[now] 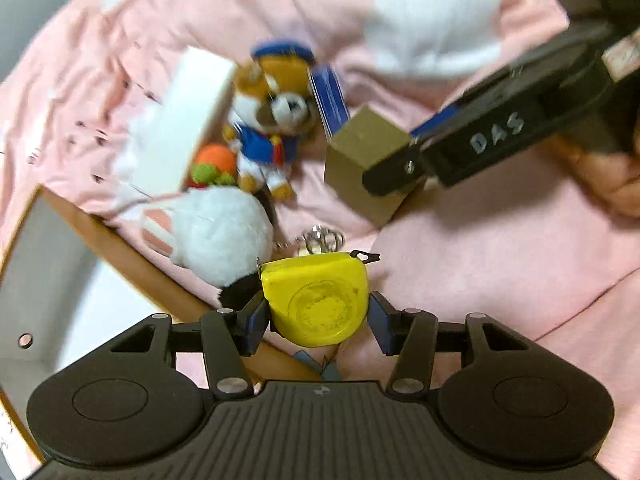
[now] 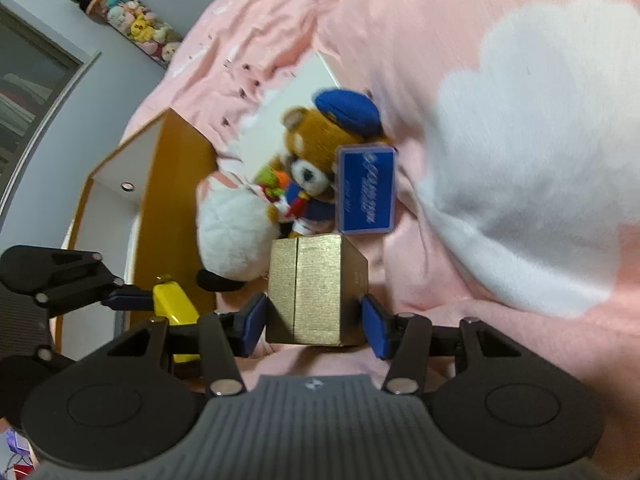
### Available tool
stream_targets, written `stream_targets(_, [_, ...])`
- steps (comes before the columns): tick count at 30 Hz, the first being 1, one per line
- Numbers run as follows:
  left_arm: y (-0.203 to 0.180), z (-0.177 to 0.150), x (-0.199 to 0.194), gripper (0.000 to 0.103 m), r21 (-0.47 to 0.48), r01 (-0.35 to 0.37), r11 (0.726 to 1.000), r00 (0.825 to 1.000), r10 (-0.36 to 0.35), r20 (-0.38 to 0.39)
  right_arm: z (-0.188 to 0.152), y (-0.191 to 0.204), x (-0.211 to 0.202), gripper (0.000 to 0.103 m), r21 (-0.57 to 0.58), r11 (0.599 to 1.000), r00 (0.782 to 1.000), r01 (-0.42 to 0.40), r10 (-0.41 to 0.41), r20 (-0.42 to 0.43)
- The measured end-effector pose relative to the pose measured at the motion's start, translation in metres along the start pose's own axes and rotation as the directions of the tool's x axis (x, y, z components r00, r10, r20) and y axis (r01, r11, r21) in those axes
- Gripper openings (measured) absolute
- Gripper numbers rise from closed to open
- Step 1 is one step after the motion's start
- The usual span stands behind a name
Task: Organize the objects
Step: 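Lift the yellow tape measure with the left tool while the right tool holds the gold box, then carry the gold box and yellow tape measure over the orange box with both tools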
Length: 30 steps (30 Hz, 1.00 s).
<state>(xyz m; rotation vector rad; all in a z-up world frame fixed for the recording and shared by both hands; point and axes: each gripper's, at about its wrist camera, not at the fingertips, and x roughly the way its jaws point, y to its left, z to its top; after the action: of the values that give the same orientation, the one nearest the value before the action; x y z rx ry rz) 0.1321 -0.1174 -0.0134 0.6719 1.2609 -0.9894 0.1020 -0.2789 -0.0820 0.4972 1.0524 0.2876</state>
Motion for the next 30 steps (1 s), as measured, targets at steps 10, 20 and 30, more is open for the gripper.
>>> stream_targets(10, [0.042,-0.039,-0.030,0.061,-0.066,-0.109,0.992,0.993,0.111,0.032,0.017,0.075,-0.033,0.053,-0.136,0.959,0.968,-0.247,0.252,0.019])
stream_targets(20, [0.073,-0.103,-0.050,0.061,-0.006,-0.267,0.964,0.956,0.264,-0.126,0.015,0.174,0.037,0.053,-0.086,0.888,0.880,-0.451,0.427,-0.206])
stream_targets(30, [0.093,-0.122,-0.044,0.061,0.086,-0.263,0.961,0.950,0.274,-0.150,-0.011,0.222,0.115,0.053,-0.037,0.910,0.867,-0.413,0.381,-0.321])
